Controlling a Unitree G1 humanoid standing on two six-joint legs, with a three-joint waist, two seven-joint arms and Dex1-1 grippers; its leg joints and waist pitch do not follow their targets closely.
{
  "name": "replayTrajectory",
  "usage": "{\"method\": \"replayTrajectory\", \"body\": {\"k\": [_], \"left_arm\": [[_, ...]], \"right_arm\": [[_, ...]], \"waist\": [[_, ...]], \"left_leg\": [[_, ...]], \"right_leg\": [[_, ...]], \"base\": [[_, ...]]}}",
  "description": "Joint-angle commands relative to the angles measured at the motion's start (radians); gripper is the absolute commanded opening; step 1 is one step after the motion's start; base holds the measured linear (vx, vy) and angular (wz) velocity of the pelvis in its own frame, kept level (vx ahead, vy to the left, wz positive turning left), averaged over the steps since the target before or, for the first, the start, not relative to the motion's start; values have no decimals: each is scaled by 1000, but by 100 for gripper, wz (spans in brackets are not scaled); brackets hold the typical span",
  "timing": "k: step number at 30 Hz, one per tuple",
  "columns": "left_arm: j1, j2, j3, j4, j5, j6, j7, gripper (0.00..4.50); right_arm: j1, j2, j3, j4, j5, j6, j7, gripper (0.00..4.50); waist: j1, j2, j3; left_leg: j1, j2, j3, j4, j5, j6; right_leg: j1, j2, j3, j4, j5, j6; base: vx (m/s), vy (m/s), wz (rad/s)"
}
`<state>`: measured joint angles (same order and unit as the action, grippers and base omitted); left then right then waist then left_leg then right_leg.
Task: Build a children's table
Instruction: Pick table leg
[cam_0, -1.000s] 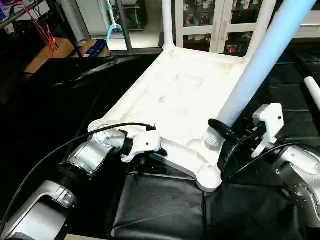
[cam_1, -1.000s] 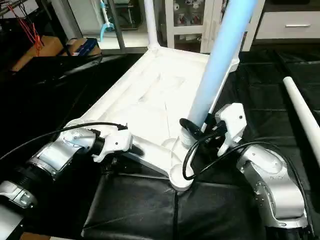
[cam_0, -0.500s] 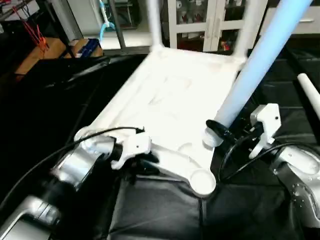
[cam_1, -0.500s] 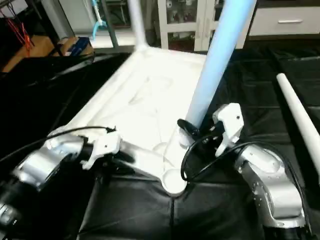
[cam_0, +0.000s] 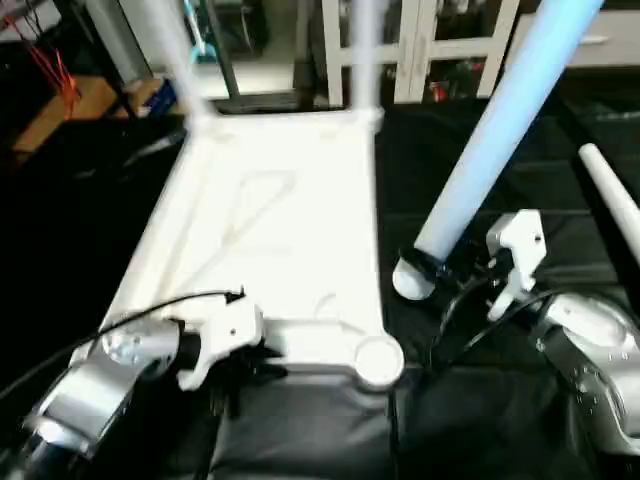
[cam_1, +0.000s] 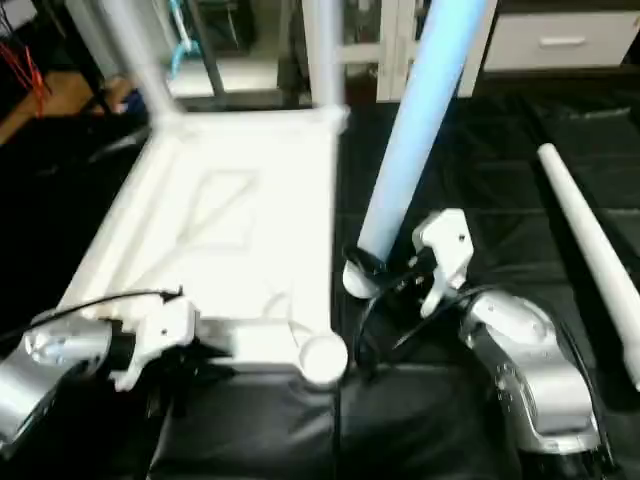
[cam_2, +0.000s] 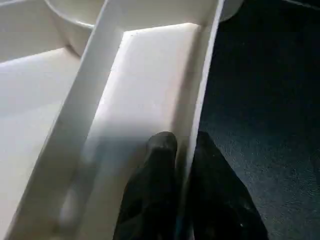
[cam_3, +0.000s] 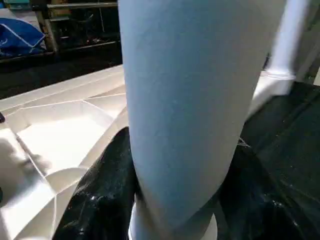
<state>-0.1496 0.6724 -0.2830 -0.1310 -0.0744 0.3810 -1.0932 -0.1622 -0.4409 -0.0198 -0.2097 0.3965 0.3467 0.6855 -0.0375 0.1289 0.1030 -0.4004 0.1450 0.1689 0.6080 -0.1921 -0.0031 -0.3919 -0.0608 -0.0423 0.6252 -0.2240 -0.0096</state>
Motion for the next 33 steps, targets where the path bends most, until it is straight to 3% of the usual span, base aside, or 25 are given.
{"method": "replayTrajectory", "body": {"k": [1, 5, 7, 11, 14, 20, 26, 28, 29, 31, 33], "left_arm": [[33, 33, 65, -2, 41, 74, 90, 20], [49, 15, 81, -50, 38, 131, 132, 5], [50, -6, 90, -66, 29, 156, 155, 3], [20, -63, 84, -48, 51, 149, 219, 1], [17, -79, 48, -27, 34, -14, 182, 1], [10, -97, 14, -38, 9, -113, 143, 1], [-7, -107, -15, -29, 10, -171, 111, 1], [-22, -116, -36, 1, 34, -214, 118, 1], [-34, -126, -44, 21, 51, -230, 132, 1], [-64, -151, -53, 67, 98, -273, 188, 1], [-85, -167, -51, 104, 115, -287, 212, 1]], "right_arm": [[-17, 10, 17, 5, 9, 1, 11, 186], [-19, 19, 18, 9, 17, 10, 15, 186], [-21, 28, 17, 7, 27, 17, 13, 186], [-34, 55, 6, 6, 57, 42, -7, 186], [-26, 56, 13, 3, 52, 39, -9, 186], [-27, 60, 3, 7, 50, 45, -15, 186], [-31, 58, -5, 4, 61, 60, -19, 186], [-30, 57, -5, 4, 63, 63, -18, 186], [-31, 57, -3, 5, 64, 65, -17, 186], [-35, 59, -1, 6, 66, 69, -18, 186], [-40, 64, 0, 5, 70, 73, -18, 186]], "waist": [[11, -26, -57], [11, -26, -58], [11, -28, -61], [16, -30, -61], [25, -29, -65], [51, -30, -71], [70, -38, -71], [73, -36, -69], [73, -48, -68], [79, -45, -65], [79, -49, -67]], "left_leg": [[19, 79, -39, -75, -131, 133], [22, 79, -39, -78, -152, 109], [19, 78, -39, -76, -125, 114], [19, 76, -37, -71, -111, 126], [20, 76, -37, -69, -90, 130], [23, 79, -34, -65, -49, 151], [26, 80, -30, -67, -65, 135], [28, 80, -28, -68, -83, 128], [31, 80, -25, -70, -94, 126], [37, 80, -20, -72, -135, 103], [32, 79, -18, -75, -139, 91]], "right_leg": [[41, -88, 43, -76, -122, -243], [40, -86, 44, -77, -125, -243], [44, -88, 45, -72, -74, -249], [45, -89, 45, -75, -70, -249], [42, -85, 44, -74, -51, -239], [38, -87, 44, -65, 7, -242], [35, -87, 47, -68, -37, -234], [31, -86, 47, -71, -62, -224], [28, -85, 48, -76, -75, -221], [24, -87, 51, -83, -144, -209], [29, -90, 50, -82, -169, -198]], "base": [[0, 0, 0], [0, 0, 0], [0, 0, 0], [0, 0, 0], [0, 0, 0], [0, 0, 0], [0, 0, 0], [0, 0, 0], [0, 0, 0], [0, 0, 0], [0, 0, 0]]}}
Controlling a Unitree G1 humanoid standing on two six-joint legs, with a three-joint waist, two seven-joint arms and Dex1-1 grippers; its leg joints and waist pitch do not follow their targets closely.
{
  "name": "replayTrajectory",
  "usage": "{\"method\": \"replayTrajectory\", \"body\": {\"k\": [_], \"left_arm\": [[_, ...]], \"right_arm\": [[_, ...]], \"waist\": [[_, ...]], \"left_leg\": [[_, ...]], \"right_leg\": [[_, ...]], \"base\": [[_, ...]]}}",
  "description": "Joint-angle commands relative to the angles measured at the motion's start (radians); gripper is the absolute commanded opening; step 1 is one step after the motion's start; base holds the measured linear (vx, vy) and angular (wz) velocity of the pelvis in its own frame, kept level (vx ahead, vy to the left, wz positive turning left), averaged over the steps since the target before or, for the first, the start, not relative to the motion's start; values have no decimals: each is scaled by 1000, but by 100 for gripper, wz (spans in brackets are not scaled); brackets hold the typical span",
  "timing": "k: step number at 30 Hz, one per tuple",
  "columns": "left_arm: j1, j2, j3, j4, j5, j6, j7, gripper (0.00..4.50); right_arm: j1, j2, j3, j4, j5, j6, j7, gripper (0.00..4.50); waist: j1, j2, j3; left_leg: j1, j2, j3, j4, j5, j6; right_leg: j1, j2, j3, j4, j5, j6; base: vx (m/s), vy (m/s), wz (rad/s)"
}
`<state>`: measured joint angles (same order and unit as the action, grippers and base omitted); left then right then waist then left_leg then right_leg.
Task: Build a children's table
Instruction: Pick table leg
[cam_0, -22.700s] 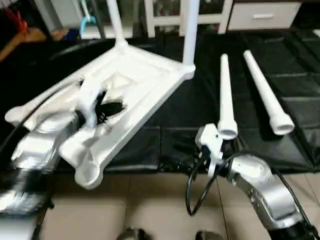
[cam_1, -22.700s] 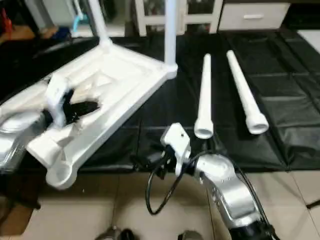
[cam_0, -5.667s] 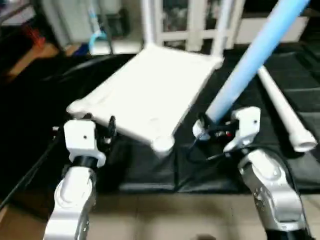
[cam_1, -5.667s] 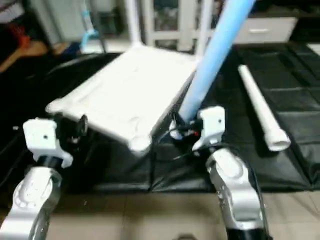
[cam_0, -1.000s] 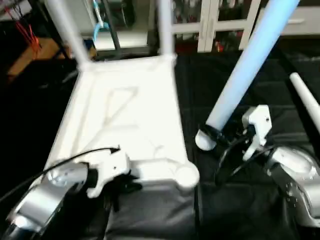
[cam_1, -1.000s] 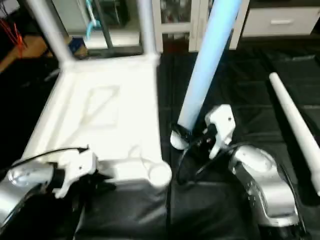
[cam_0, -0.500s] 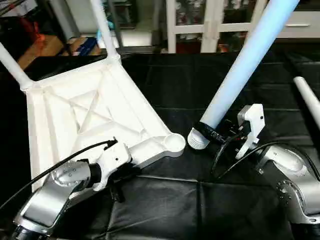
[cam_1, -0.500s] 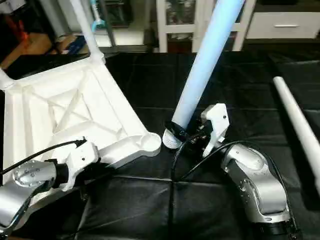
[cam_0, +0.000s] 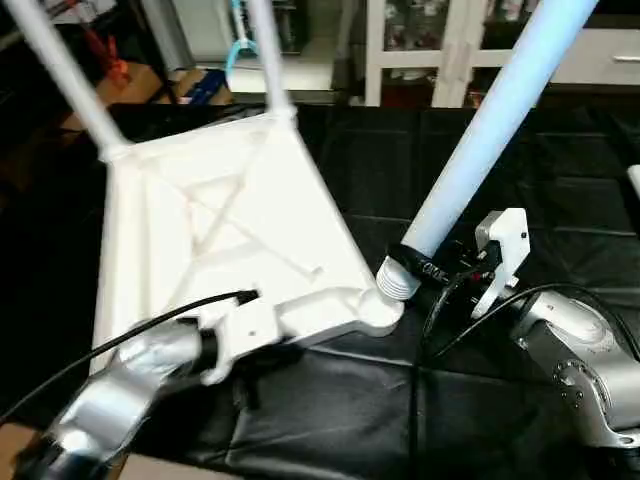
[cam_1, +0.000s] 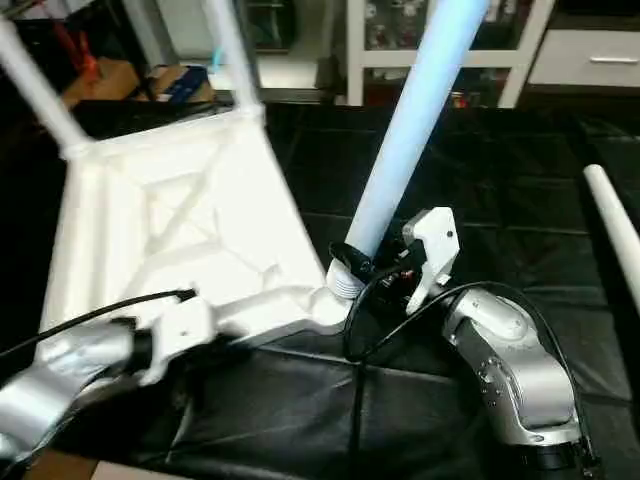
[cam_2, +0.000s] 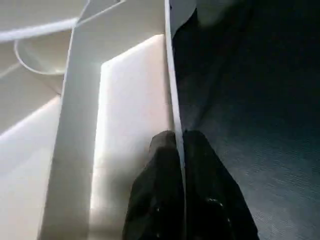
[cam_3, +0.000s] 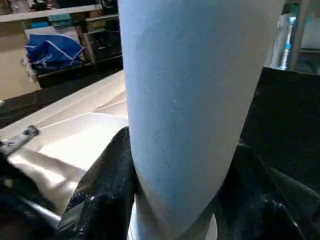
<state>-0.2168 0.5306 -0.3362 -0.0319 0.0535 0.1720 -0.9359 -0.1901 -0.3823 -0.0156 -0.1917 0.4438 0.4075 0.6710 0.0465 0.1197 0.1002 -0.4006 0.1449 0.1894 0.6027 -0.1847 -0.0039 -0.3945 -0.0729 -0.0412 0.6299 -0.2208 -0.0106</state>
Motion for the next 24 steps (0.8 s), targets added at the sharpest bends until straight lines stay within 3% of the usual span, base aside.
{"method": "replayTrajectory", "body": {"k": [1, 3, 5, 6, 7, 9, 10, 11, 12, 14, 15, 16, 18, 21, 24], "left_arm": [[-25, -25, 3, 17, 0, -87, 67, 1], [-28, -29, 13, 21, -5, -91, 73, 1], [-10, -48, 70, -31, -116, 3, 33, 1], [-10, -48, 70, -31, -116, 3, 33, 1], [12, -62, 109, -83, -187, 63, 20, 46], [35, -72, 136, -127, -226, 84, 25, 57], [36, -72, 138, -130, -228, 85, 25, 70], [46, -75, 147, -148, -239, 89, 25, 80], [62, -71, 154, -175, -257, 100, 20, 87], [97, -63, 167, -252, -310, 158, 10, 97], [99, -63, 169, -260, -313, 165, 10, 97], [91, -71, 165, -275, -300, 180, 22, 122], [75, -82, 155, -264, -265, 181, 49, 132], [19, -131, 96, -180, -173, 206, 129, 150], [-5, -152, 54, -140, -136, 221, 159, 173]], "right_arm": [[-14, 7, -6, -14, 27, 15, -5, 186], [-16, 9, -9, -14, 31, 18, -6, 186], [-16, 7, -16, -16, 37, 22, -6, 186], [-16, 7, -16, -16, 37, 22, -6, 186], [-15, 4, -16, -18, 37, 23, -3, 186], [-18, 1, -15, -20, 37, 24, 3, 186], [-19, 0, -15, -20, 37, 24, 4, 186], [-21, -1, -14, -21, 37, 25, 7, 186], [-28, -2, -12, -18, 38, 27, 10, 186], [-48, -7, -9, 2, 39, 23, 21, 186], [-51, -8, -8, 5, 39, 22, 22, 186], [-67, -9, -5, 25, 37, 19, 30, 186], [-80, -8, -3, 40, 34, 16, 35, 186], [-113, 2, 8, 77, 24, 6, 46, 186], [-127, 6, 14, 86, 22, 3, 52, 186]], "waist": [[-6, -42, -64], [-10, -39, -63], [-12, -37, -62], [-15, -39, -63], [-16, -38, -66], [-15, -38, -68], [-14, -36, -72], [-13, -32, -71], [-16, -46, -74], [-15, -61, -79], [-16, -62, -79], [-17, -74, -78], [-11, -69, -74], [-4, -78, -73], [-3, -81, -77]], "left_leg": [[32, 79, -36, -71, -151, 91], [28, 80, -36, -73, -161, 90], [28, 79, -36, -75, -175, 81], [25, 77, -36, -75, -171, 79], [25, 77, -34, -72, -162, 79], [23, 77, -34, -71, -155, 90], [24, 81, -35, -69, -139, 90], [23, 82, -35, -70, -117, 102], [23, 81, -33, -69, -105, 114], [18, 79, -32, -66, -73, 135], [20, 79, -31, -65, -75, 137], [24, 80, -27, -65, -94, 136], [27, 81, -28, -66, -119, 122], [38, 85, -26, -71, -159, 79], [27, 84, -31, -74, -153, 58]], "right_leg": [[29, -78, 47, -88, -190, -190], [29, -80, 46, -89, -213, -182], [26, -80, 46, -90, -234, -178], [27, -81, 45, -88, -232, -181], [29, -83, 46, -84, -220, -186], [27, -81, 44, -87, -210, -194], [31, -84, 45, -82, -180, -202], [26, -77, 43, -80, -130, -208], [29, -73, 41, -77, -81, -215], [36, -78, 41, -69, -25, -230], [35, -79, 41, -67, -23, -236], [34, -75, 41, -76, -54, -239], [31, -77, 43, -79, -105, -235], [25, -74, 46, -84, -147, -218], [36, -79, 47, -79, -131, -205]], "base": [[0, 0, 0], [0, 0, 0], [0, 0, 0], [0, 0, 0], [0, 0, 0], [0, 0, 0], [0, 0, 0], [0, 0, 0], [0, 0, 0], [0, 0, 0], [0, 0, 0], [0, 0, 0], [0, 0, 0], [0, 0, 0], [0, 0, 0]]}}
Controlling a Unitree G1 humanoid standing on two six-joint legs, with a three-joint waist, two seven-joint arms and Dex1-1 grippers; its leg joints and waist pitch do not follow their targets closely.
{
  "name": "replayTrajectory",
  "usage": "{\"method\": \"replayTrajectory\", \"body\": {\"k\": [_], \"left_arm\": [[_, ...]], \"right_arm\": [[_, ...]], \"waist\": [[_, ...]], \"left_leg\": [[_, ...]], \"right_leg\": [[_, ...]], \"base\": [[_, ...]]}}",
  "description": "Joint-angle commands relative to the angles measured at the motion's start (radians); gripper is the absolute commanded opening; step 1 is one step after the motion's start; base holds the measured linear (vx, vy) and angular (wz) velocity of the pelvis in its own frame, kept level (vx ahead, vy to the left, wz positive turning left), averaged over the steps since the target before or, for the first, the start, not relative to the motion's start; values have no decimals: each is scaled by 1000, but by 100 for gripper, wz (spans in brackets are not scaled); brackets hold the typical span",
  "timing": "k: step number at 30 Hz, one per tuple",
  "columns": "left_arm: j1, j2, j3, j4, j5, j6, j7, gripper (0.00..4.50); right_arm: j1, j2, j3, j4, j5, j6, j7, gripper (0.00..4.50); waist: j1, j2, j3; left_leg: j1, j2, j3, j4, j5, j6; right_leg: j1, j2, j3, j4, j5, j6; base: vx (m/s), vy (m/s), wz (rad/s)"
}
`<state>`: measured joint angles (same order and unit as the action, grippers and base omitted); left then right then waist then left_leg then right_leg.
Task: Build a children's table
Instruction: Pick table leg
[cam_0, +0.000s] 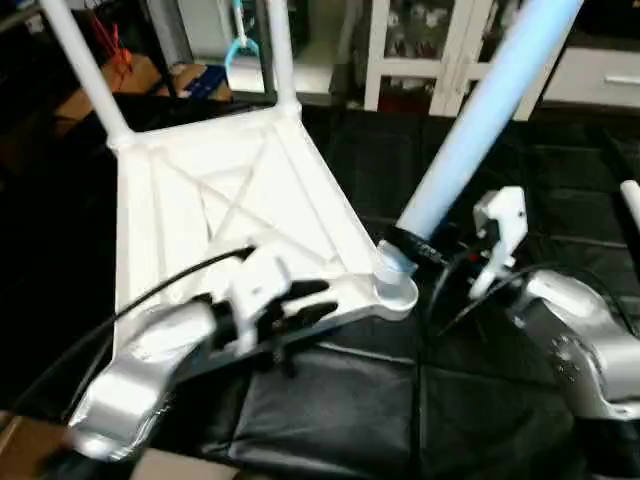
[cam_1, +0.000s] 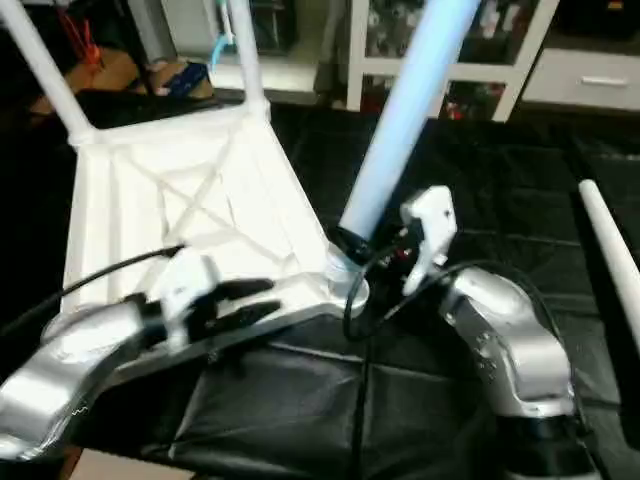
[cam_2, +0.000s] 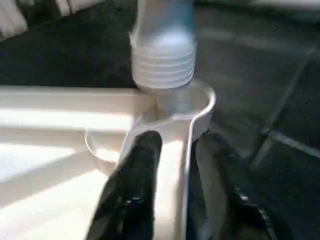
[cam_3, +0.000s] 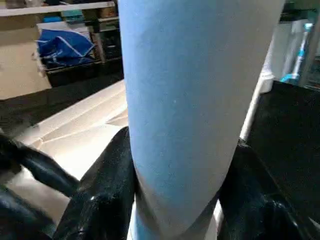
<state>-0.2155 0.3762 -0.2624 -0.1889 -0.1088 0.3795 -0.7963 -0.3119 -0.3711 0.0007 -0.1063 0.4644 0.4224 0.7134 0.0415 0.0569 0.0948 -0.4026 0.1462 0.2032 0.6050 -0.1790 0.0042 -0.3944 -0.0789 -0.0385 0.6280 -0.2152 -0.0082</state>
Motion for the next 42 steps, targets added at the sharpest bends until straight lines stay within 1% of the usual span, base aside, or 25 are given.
{"method": "replayTrajectory", "body": {"k": [1, 2, 3, 4, 5, 6, 7, 8, 9, 10, 11, 12, 16, 17, 18, 19, 21, 22, 26, 30, 31, 33, 34, 36, 42], "left_arm": [[-21, -15, -35, 36, 35, 17, 36, 182], [-35, -27, -51, 51, 44, 23, 55, 195], [-36, -28, -53, 53, 46, 25, 57, 195], [-50, -42, -72, 70, 54, 42, 76, 209], [-52, -42, -84, 77, 59, 50, 73, 214], [-52, -46, -89, 81, 63, 60, 71, 217], [-51, -51, -92, 86, 67, 65, 71, 217], [-52, -59, -91, 95, 72, 64, 76, 217], [-54, -66, -89, 104, 75, 61, 82, 217], [-57, -70, -91, 119, 82, 56, 87, 217], [-60, -73, -93, 129, 86, 52, 91, 217], [-65, -66, -102, 146, 101, 46, 96, 217], [-76, -45, -119, 190, 121, 43, 102, 217], [-75, -39, -119, 193, 122, 46, 99, 217], [-74, -36, -119, 194, 122, 48, 96, 217], [-69, -32, -112, 201, 121, 53, 89, 217], [-69, -29, -107, 207, 123, 53, 89, 217], [-67, -26, -100, 206, 125, 54, 95, 217], [-62, -4, -88, 197, 115, 78, 84, 217], [-49, 26, -89, 150, 97, 159, 53, 217], [-46, 41, -99, 128, 85, 209, 30, 217], [-45, 44, -98, 111, 70, 237, 20, 217], [-48, 37, -85, 88, 50, 273, 24, 217], [-52, 37, -79, 72, 42, 292, 27, 217], [-61, 37, -100, 58, 52, 305, 30, 217]], "right_arm": [[-10, -4, -1, 4, 1, -12, 10, 186], [-13, -4, -1, 7, 0, -11, 11, 186], [-13, -4, -1, 7, 0, -11, 12, 186], [-15, -4, -1, 9, -1, -11, 12, 186], [-12, -5, -1, 6, 0, -10, 13, 186], [-8, -7, 0, 3, 0, -11, 15, 186], [-4, -8, 2, 1, 0, -11, 18, 186], [0, -9, 2, 1, -2, -13, 20, 186], [3, -10, 3, 1, -4, -15, 22, 186], [5, -11, 2, 3, -6, -17, 23, 186], [7, -13, 2, 4, -8, -19, 25, 186], [7, -14, 1, 4, -9, -19, 24, 186], [5, -19, 2, 4, -14, -20, 29, 186], [6, -20, 2, 2, -14, -19, 31, 186], [6, -22, 2, 0, -13, -19, 32, 186], [8, -27, 3, -3, -14, -19, 39, 186], [8, -29, 3, -3, -15, -19, 42, 186], [10, -32, 1, -3, -15, -20, 44, 186], [13, -37, 0, -1, -17, -22, 46, 186], [15, -40, -2, 0, -17, -24, 47, 186], [11, -41, -2, 2, -16, -25, 47, 186], [9, -41, -1, 4, -17, -26, 48, 186], [4, -41, -1, 10, -18, -29, 49, 186], [1, -41, -1, 12, -19, -31, 49, 186], [-1, -41, 1, 16, -21, -36, 53, 186]], "waist": [[2, -16, -73], [0, -18, -73], [2, -17, -75], [3, -16, -74], [5, -16, -74], [4, -14, -72], [4, -16, -73], [4, -12, -71], [3, -15, -71], [3, -13, -70], [2, -14, -72], [2, -7, -71], [-1, -8, -69], [-1, 6, -66], [-5, -1, -66], [-6, 1, -64], [-9, -1, -64], [-9, 2, -62], [-12, 3, -61], [-17, 4, -60], [-17, 5, -61], [-17, 7, -61], [-17, 7, -61], [-17, 7, -62], [-13, 9, -64]], "left_leg": [[32, 83, -44, -76, -157, 50], [32, 82, -44, -76, -157, 50], [34, 82, -43, -74, -155, 49], [32, 82, -44, -74, -156, 49], [31, 82, -43, -73, -158, 51], [29, 81, -44, -74, -162, 52], [29, 82, -44, -74, -162, 55], [29, 82, -45, -74, -162, 56], [27, 81, -45, -73, -166, 58], [27, 81, -45, -74, -167, 58], [28, 82, -46, -73, -168, 58], [28, 81, -47, -73, -167, 60], [29, 82, -48, -76, -194, 55], [30, 83, -50, -77, -202, 50], [31, 83, -48, -79, -219, 44], [31, 83, -49, -80, -231, 40], [29, 81, -49, -80, -236, 38], [29, 81, -50, -81, -240, 38], [31, 82, -50, -83, -256, 32], [29, 81, -52, -87, -267, 24], [33, 82, -51, -86, -272, 22], [33, 81, -51, -85, -265, 20], [33, 81, -50, -86, -264, 20], [33, 81, -49, -85, -253, 23], [32, 82, -48, -84, -223, 42]], "right_leg": [[32, -72, 44, -77, -119, -208], [33, -71, 44, -78, -111, -210], [33, -72, 44, -77, -93, -215], [34, -73, 44, -77, -88, -219], [35, -75, 45, -77, -82, -224], [35, -75, 45, -79, -87, -224], [36, -75, 44, -78, -82, -227], [35, -75, 45, -79, -82, -228], [37, -75, 44, -80, -86, -228], [37, -75, 44, -81, -89, -228], [37, -74, 44, -80, -87, -229], [36, -74, 43, -79, -81, -231], [36, -72, 43, -82, -90, -232], [34, -73, 43, -82, -97, -233], [34, -71, 42, -85, -107, -232], [34, -71, 43, -86, -114, -231], [36, -73, 43, -87, -125, -230], [35, -73, 43, -88, -134, -229], [33, -73, 43, -92, -170, -222], [32, -72, 42, -91, -186, -221], [29, -71, 43, -92, -190, -221], [29, -71, 44, -91, -182, -226], [28, -70, 43, -91, -180, -228], [29, -70, 43, -90, -160, -234], [31, -70, 42, -89, -118, -236]], "base": [[0, 0, 0], [0, 0, 0], [0, 0, 0], [0, 0, 0], [0, 0, 0], [0, 0, 0], [0, 0, 0], [0, 0, 0], [0, 0, 0], [0, 0, 0], [0, 0, 0], [0, 0, 0], [0, 0, 0], [0, 0, 0], [0, 0, 0], [0, 0, 0], [0, 0, 0], [0, 0, 0], [0, 0, 0], [0, 0, 0], [0, 0, 0], [0, 0, 0], [0, 0, 0], [0, 0, 0], [0, 0, 0]]}}
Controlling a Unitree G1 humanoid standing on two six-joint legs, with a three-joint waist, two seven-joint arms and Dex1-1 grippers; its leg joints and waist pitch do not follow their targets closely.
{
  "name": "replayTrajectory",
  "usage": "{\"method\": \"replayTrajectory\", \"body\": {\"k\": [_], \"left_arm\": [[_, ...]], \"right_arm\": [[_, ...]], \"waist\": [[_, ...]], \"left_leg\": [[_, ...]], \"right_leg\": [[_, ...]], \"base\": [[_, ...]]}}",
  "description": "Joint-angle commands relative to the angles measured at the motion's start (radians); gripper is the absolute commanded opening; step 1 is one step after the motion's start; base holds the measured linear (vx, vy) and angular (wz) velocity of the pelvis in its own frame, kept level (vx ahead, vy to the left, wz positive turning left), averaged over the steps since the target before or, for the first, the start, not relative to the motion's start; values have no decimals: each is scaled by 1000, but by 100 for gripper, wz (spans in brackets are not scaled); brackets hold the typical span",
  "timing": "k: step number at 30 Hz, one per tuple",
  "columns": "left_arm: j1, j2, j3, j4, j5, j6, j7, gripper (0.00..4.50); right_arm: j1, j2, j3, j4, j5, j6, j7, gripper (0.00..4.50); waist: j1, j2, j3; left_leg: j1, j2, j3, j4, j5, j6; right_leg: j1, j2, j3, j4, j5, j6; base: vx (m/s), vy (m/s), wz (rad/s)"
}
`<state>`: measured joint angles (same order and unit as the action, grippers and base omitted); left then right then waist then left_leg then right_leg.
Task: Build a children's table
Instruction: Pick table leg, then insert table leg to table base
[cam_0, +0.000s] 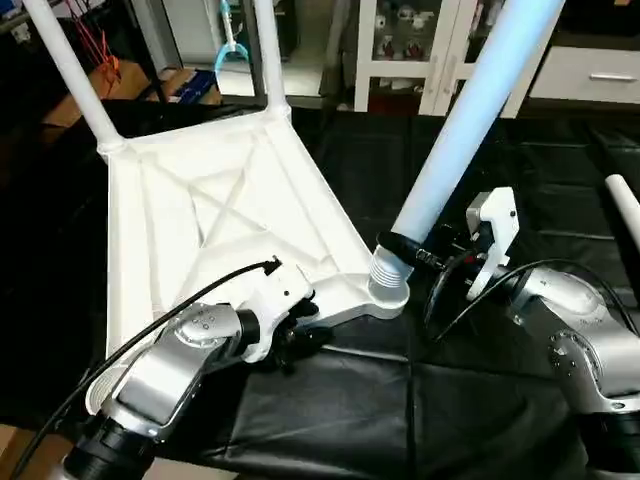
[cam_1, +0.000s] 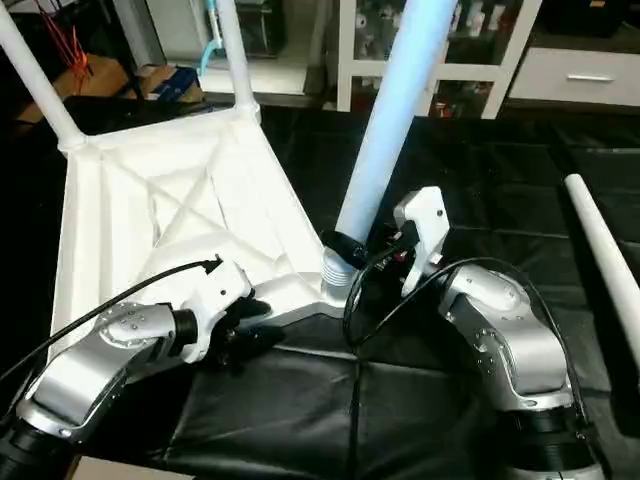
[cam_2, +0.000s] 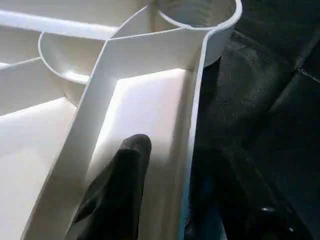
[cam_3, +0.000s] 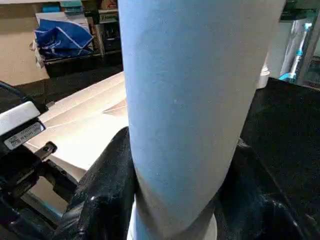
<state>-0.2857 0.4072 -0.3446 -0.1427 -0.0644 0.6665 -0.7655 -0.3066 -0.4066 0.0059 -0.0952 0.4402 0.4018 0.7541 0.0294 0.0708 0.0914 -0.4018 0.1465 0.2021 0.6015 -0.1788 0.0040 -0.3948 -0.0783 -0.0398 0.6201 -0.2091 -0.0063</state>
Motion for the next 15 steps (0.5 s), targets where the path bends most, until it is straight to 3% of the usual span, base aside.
{"method": "replayTrajectory", "body": {"k": [1, 4, 5, 9, 11, 15], "left_arm": [[4, -4, -30, 26, 15, 1, 2, 217], [-1, -8, -50, 35, 22, -7, 5, 217], [-3, -11, -58, 41, 29, -10, 11, 200], [-10, -10, -83, 57, 56, -24, 22, 177], [-19, 2, -102, 69, 72, -24, 14, 143], [-29, 7, -112, 84, 83, -32, 11, 130]], "right_arm": [[-6, -4, -1, 4, 1, -16, 13, 186], [-6, -3, 2, 3, 0, -16, 12, 186], [-6, -3, 2, 1, 0, -15, 12, 186], [-6, -2, 2, -1, -1, -14, 13, 186], [-7, -2, 3, 2, -2, -14, 16, 186], [-9, -2, 5, 18, -7, -22, 24, 186]], "waist": [[0, -4, -60], [0, -5, -58], [1, 0, -57], [2, 1, -54], [2, 2, -53], [0, 0, -48]], "left_leg": [[31, 82, -47, -82, -227, 43], [32, 82, -47, -83, -237, 41], [33, 84, -48, -84, -244, 38], [38, 85, -48, -89, -282, 17], [40, 85, -49, -92, -302, 6], [40, 84, -51, -95, -346, -13]], "right_leg": [[32, -71, 43, -82, -130, -237], [32, -71, 44, -85, -143, -234], [30, -71, 44, -86, -152, -230], [26, -70, 44, -91, -190, -218], [25, -71, 44, -93, -211, -209], [22, -75, 46, -100, -280, -192]], "base": [[0, 0, 0], [0, 0, 0], [0, 0, 0], [0, 0, 0], [0, 0, 0], [0, 0, 0]]}}
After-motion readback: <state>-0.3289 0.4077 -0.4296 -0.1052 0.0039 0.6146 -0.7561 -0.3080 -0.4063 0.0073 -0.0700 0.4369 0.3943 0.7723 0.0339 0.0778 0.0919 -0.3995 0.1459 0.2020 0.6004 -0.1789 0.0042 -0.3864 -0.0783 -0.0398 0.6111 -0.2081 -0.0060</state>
